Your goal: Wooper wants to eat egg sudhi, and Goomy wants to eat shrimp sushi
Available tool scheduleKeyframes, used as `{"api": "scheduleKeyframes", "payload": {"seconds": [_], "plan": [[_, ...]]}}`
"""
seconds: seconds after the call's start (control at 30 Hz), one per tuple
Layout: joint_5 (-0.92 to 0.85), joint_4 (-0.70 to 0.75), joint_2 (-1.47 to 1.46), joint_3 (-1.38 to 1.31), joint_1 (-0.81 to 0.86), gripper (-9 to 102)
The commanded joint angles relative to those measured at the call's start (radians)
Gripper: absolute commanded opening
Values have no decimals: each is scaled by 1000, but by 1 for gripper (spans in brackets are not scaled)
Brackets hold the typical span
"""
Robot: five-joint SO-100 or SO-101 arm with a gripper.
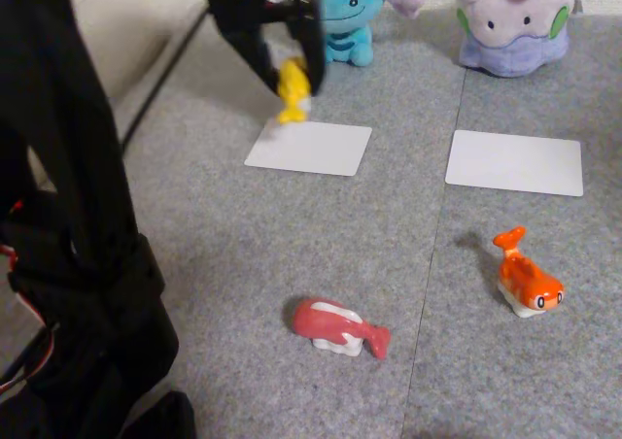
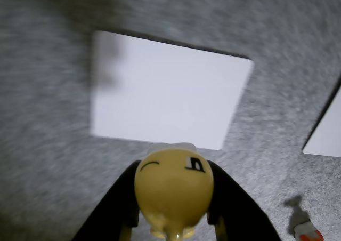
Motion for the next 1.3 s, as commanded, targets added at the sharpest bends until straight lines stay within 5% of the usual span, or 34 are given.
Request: {"api": "scheduleKeyframes", "payload": {"seconds": [0.0,0.93,1.27], "plan": [[-26,14,-49,-80,43,4],[80,-80,-233,-86,-49,5],[80,-80,-276,-87,-48,22]]}}
